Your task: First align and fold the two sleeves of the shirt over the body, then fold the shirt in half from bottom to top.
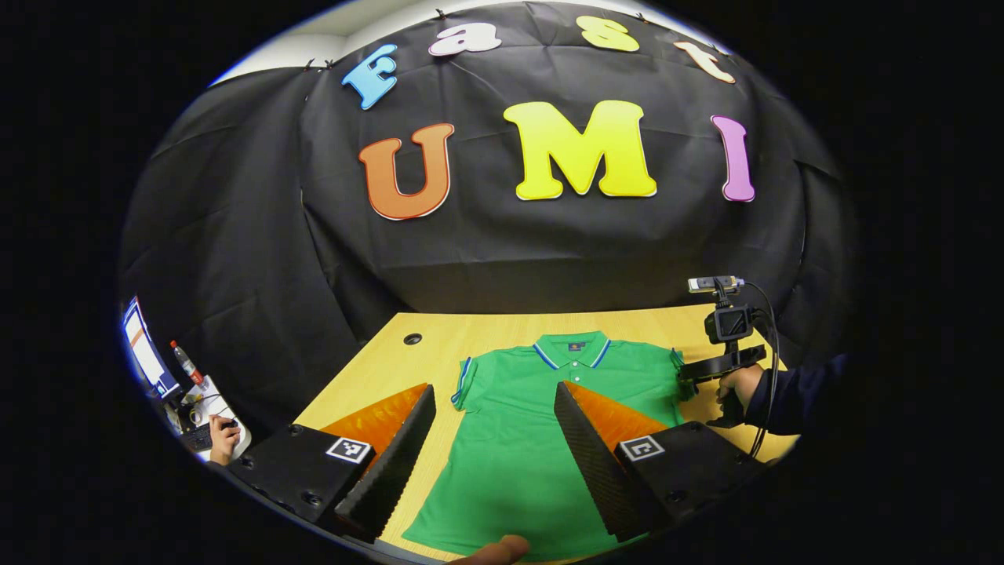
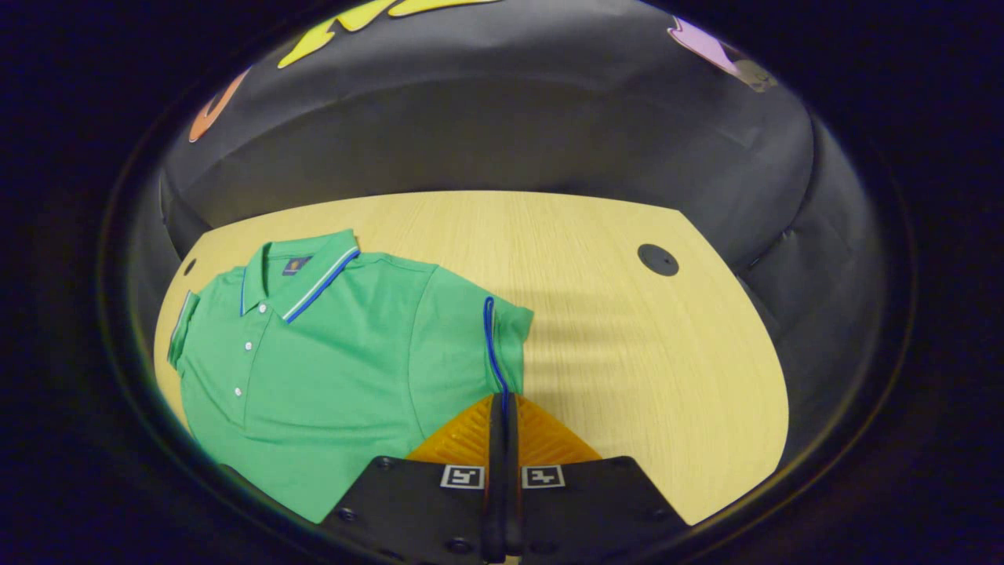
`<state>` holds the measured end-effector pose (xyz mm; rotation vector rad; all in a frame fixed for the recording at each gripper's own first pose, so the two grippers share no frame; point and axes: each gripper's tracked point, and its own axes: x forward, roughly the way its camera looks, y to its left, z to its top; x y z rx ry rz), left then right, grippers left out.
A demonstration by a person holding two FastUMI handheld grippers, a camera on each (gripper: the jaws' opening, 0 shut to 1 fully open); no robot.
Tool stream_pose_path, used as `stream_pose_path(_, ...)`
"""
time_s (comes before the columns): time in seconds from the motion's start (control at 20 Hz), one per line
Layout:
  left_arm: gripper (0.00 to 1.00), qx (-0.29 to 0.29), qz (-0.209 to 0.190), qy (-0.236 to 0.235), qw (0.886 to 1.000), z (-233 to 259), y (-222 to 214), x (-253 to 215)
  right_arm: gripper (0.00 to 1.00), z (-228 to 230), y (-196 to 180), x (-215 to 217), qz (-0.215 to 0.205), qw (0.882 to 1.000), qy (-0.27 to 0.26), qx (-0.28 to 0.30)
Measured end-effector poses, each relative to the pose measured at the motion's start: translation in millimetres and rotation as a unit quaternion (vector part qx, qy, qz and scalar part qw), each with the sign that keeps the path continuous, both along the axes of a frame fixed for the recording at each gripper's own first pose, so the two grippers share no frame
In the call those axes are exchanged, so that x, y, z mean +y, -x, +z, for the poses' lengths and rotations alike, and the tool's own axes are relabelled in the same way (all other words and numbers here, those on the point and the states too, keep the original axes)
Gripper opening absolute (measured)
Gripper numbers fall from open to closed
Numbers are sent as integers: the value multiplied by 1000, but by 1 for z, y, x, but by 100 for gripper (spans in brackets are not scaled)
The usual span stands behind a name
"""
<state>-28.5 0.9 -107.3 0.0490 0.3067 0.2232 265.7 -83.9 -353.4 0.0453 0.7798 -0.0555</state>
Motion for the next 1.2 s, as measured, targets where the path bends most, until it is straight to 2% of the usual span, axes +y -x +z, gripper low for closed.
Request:
stream_pose_path(0.2,98,-10,5,3,1000,6,7,6,2,32,1,2,6,999,2,-36)
stream_pose_path(0.55,99,-23,16,7,1000,14,20,15,2,76,6,52,88,992,10,-93)
stream_pose_path(1.0,99,-9,57,23,998,2,45,45,2,61,25,131,162,983,-4,-83)
stream_pose_path(1.2,99,1,65,36,997,-6,55,54,3,45,30,152,165,984,-9,-65)
